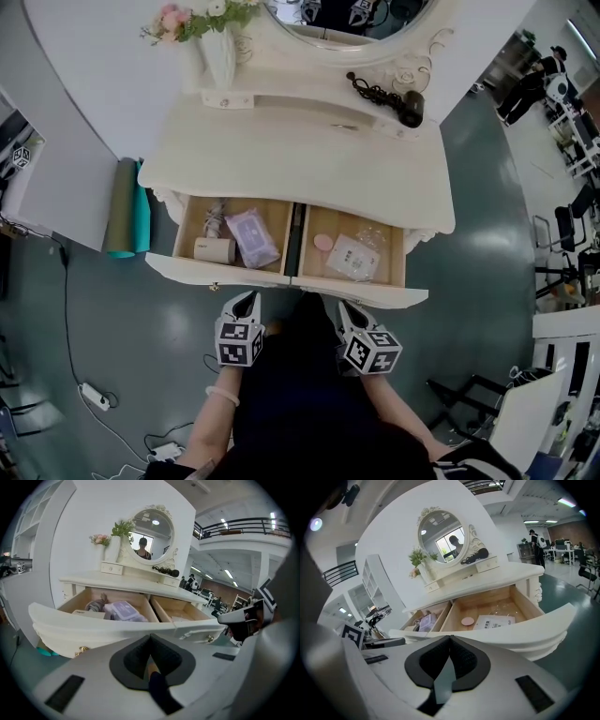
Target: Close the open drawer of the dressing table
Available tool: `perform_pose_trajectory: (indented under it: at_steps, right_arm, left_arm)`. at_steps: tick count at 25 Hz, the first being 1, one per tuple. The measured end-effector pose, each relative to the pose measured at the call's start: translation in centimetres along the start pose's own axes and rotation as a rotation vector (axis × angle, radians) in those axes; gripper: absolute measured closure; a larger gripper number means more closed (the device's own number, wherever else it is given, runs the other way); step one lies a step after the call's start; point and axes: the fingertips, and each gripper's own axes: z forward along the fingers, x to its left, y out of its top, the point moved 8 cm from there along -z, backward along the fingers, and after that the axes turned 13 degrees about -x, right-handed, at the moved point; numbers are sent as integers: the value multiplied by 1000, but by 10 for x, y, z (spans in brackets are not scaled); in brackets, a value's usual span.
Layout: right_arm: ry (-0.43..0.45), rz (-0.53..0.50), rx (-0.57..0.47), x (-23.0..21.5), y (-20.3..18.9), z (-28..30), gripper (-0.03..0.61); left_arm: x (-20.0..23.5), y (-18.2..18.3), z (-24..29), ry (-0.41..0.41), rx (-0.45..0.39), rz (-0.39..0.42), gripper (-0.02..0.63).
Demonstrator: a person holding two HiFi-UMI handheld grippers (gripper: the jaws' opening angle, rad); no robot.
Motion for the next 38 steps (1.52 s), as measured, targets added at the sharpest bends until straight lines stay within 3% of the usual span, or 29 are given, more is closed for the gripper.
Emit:
perform_pose_trajectory:
  at_steps: [12, 18, 27, 38]
  right_arm:
    - [30, 31, -50, 1, 23, 18, 568]
    - [22, 53, -73, -3, 31, 24, 568]
    - [11, 67, -90, -7, 39, 28, 567]
    - [-16, 77, -108, -20, 49, 28, 568]
  left_arm:
    - [15, -5, 28, 87, 61, -25, 595]
    - [17, -2, 35, 95, 56, -49, 595]
    - [20, 8, 50, 85, 74, 1, 597]
    - [26, 19, 74, 92, 77, -2, 597]
